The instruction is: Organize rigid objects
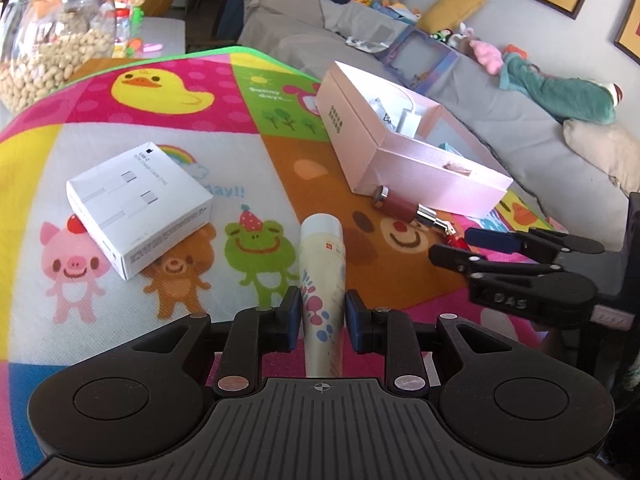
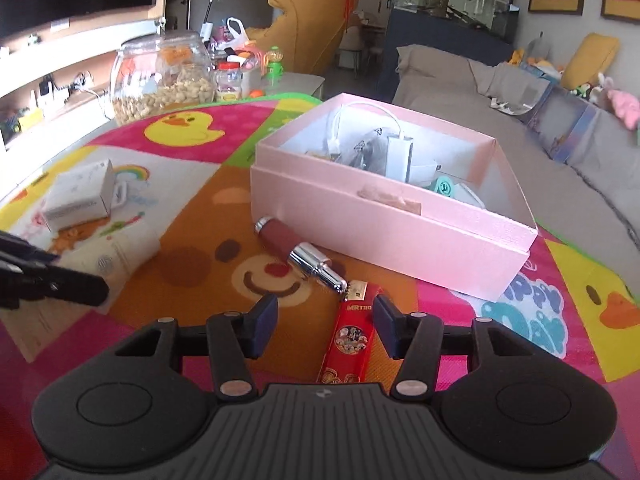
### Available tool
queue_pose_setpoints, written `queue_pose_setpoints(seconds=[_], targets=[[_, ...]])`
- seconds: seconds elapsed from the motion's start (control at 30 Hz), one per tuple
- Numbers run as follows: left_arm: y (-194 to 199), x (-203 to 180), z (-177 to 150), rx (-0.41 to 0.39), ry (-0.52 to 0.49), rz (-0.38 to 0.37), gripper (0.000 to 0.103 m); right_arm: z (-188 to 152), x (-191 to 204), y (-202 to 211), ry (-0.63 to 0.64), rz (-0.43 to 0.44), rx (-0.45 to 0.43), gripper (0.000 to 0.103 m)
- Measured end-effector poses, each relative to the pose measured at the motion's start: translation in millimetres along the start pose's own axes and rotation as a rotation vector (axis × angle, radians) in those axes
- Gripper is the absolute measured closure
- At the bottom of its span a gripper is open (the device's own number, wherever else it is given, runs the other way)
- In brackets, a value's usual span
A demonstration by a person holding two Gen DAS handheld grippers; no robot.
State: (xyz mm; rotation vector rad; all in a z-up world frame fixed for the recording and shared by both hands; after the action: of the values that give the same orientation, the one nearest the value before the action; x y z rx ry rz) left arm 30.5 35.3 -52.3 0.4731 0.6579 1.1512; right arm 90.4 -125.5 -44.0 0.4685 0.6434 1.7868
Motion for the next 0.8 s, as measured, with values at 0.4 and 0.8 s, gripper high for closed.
queue_pose_setpoints(seconds=[0.4,0.8], targets=[[0.3,-1.0,-0.9,-0.007,-0.015,0.012,0.076,9.2,-31.7,-5.9,-0.096,-0.103,-0.041,0.049],[1.0,-6.0,-2.3,-0.021,-0.029,0.042,0.076,31.9,14.8,-36.3,-0.289,0.015,0.055,0.02]])
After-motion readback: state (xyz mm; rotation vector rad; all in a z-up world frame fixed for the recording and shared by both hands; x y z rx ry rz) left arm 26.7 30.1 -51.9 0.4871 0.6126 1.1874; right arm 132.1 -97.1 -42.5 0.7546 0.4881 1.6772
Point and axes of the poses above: each gripper's, at about its wrist camera, not at the fingertips, and y roughly against the way its jaws point, x to its left, z to its top, the point moved 10 cm from there along -y, roughly the way its jaws point, and after that the axes turned 10 degrees about -y, right-handed, at the moved point
